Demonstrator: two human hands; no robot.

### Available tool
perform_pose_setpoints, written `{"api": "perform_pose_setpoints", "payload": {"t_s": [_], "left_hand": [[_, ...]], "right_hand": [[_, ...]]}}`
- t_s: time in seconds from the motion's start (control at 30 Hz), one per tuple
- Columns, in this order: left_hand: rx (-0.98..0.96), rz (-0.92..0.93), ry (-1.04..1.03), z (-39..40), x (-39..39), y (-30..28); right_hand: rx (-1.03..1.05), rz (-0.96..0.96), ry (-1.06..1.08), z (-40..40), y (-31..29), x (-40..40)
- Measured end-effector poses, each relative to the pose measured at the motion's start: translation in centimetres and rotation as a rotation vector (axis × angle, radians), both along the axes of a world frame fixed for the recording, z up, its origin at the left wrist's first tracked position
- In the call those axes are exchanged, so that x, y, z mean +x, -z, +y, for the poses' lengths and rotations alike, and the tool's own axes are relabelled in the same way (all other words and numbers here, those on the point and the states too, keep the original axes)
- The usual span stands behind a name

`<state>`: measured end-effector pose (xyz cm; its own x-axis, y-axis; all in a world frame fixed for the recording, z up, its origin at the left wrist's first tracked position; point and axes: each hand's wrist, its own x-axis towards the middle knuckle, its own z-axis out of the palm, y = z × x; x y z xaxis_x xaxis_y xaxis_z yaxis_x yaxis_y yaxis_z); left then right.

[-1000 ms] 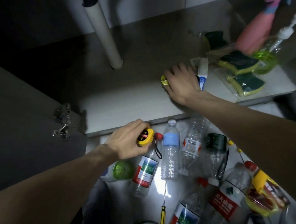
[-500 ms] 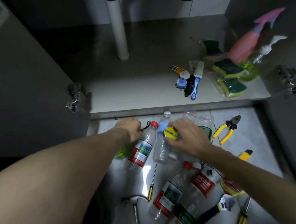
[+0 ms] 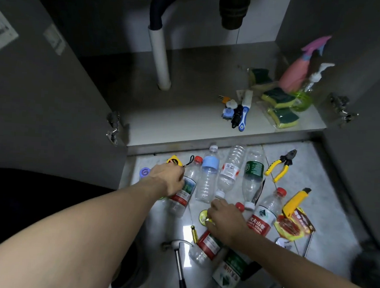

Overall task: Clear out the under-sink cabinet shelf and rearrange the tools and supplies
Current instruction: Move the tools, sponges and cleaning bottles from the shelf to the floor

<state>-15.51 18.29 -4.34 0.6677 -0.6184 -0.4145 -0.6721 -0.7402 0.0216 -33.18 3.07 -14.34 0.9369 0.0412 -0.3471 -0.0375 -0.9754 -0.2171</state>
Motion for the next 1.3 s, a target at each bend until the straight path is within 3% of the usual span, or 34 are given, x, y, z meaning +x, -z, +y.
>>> {"api": "perform_pose_setpoints", "payload": {"t_s": [0.27, 0.5, 0.7, 0.83, 1.07, 1.3], "left_hand": [[-0.025, 0.037, -0.090, -1.8, 0.8, 0.4], [-0.121, 0.013, -0.127, -6.6, 6.0, 1.1], [-0.417, 0.036, -0.341, -13.7, 10.0, 1.5], [-0.550, 0.071, -0.334, -19.4, 12.0, 1.6], [-0.469, -0.026, -0.283, -23.8, 13.8, 4.4], [-0.537, -0.057, -0.273, -18.6, 15.1, 5.1]], "right_hand": [[0.143, -0.134, 0.228, -6.0, -4.9, 4.0], [0.211, -0.234, 0.481, -13.7, -9.3, 10.7], [0.046, -0.176, 0.441, -19.9, -11.0, 16.8], [-0.079, -0.143, 0.319, -22.0, -11.6, 19.4], [-0.023, -0.184, 0.373, -23.8, -9.9, 20.3], [0.109, -0.492, 0.510, -21.9, -7.7, 22.2]]}}
